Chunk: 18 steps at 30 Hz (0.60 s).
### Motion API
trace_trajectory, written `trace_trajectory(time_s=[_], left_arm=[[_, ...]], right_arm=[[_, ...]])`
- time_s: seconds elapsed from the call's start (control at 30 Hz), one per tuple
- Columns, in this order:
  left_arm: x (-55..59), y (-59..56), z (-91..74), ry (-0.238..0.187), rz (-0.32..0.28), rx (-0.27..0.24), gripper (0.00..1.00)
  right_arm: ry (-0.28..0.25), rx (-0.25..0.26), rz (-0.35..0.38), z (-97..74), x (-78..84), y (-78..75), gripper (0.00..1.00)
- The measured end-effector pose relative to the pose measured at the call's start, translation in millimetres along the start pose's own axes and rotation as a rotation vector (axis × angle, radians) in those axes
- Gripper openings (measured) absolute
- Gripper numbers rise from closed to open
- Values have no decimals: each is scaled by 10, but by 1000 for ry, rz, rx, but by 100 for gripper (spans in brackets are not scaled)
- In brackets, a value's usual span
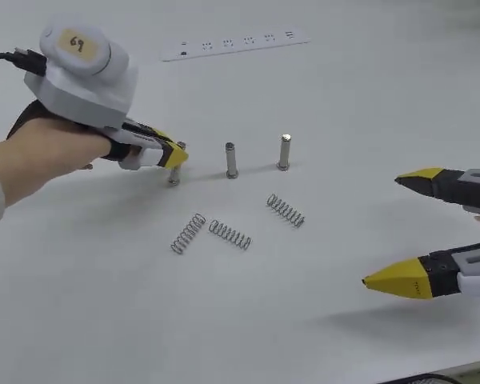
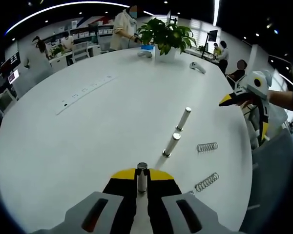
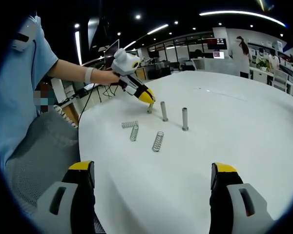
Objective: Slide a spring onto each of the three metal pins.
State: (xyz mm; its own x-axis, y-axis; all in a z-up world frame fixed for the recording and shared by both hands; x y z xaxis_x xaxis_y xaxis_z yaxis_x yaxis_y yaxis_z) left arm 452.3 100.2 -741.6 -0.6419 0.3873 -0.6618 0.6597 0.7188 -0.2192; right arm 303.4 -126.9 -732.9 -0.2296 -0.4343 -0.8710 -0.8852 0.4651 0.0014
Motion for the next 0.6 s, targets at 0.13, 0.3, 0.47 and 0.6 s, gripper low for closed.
trace_trajectory(time_s=[0.13,0.3,0.47,0.6], left_arm=[[4,-2,-41,-10,-8,0,0],[20,-20,-53,-12,-14,1,0],[36,-52,-77,-15,-14,1,0],[48,-89,-100,-18,-20,2,0]], right_arm=[[1,-1,0,3,0,5,98],[2,-2,2,4,1,12,98],[1,-1,2,1,-2,12,98],[2,-1,0,-2,-2,14,98]])
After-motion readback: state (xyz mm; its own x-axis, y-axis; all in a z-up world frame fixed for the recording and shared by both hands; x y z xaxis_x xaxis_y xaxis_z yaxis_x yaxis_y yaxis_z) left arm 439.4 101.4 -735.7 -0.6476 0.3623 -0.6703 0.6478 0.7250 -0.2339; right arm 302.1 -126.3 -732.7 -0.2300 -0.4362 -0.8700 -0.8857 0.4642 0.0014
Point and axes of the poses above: the centre of the closed fingertips' face, and the gripper's own axes: z roughly forward along the fingers, y roughly to its left, x roughly out of its underside, the point moved 3 cm from there along -z, roughly backward along the fingers, and after that the axes turned 14 degrees about -z, right-handed, at the moved point
